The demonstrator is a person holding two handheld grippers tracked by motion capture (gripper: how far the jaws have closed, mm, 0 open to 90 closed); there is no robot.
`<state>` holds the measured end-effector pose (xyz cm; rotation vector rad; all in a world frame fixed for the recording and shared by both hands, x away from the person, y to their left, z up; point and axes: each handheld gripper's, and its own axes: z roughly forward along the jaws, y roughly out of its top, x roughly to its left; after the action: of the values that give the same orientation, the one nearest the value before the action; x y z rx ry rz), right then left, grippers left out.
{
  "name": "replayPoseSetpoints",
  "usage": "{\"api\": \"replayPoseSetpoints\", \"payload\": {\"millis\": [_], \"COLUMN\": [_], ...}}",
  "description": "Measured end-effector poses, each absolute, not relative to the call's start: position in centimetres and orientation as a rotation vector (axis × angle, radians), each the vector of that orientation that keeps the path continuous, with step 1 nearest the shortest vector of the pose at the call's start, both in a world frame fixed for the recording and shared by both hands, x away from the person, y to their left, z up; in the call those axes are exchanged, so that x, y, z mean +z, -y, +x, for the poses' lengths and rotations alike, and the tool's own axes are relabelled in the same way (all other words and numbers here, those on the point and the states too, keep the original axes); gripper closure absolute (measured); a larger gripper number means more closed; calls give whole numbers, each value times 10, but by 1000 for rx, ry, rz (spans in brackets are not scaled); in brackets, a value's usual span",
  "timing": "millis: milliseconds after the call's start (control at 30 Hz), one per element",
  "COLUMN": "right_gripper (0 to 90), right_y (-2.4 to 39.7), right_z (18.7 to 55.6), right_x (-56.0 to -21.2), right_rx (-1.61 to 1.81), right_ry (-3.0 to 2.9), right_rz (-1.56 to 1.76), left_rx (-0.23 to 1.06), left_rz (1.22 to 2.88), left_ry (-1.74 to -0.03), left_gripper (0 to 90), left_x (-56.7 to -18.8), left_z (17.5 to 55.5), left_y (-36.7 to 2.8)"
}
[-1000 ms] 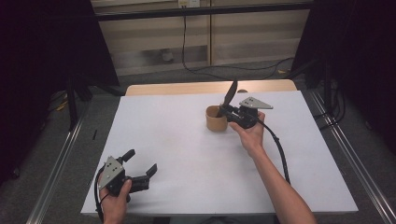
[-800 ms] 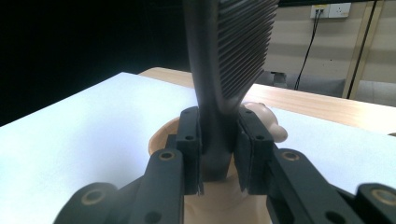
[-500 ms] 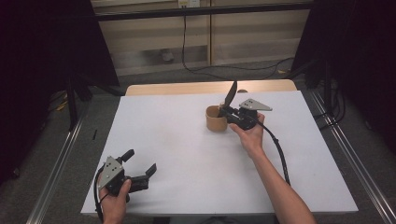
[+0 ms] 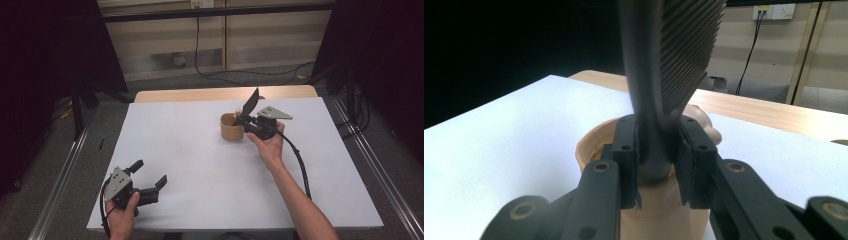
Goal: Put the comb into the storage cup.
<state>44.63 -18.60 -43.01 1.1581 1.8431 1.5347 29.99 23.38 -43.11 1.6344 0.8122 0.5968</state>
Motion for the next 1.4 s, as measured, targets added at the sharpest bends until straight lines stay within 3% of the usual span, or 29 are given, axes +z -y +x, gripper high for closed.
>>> {"api": "replayPoseSetpoints", "payload": {"millis": [700,833,1400], "right_gripper": [695,635,195], "right_y": [192,194,200], "right_z": [443,442,436], "right_x": [-429,-427,-421], "right_rx": [1597,1601,1573], "right_ry": [-1801,-1795,-1763], "right_rz": [1197,1197,1238], "left_rx": [596,596,603], "left_rz": [1640,1637,1634], "left_ry": [-809,-814,-813], "left_gripper": [24,24,24], "left_x": [-431,-431,-431], "left_z": [300,300,301], "left_y": [-234,-234,-235]}}
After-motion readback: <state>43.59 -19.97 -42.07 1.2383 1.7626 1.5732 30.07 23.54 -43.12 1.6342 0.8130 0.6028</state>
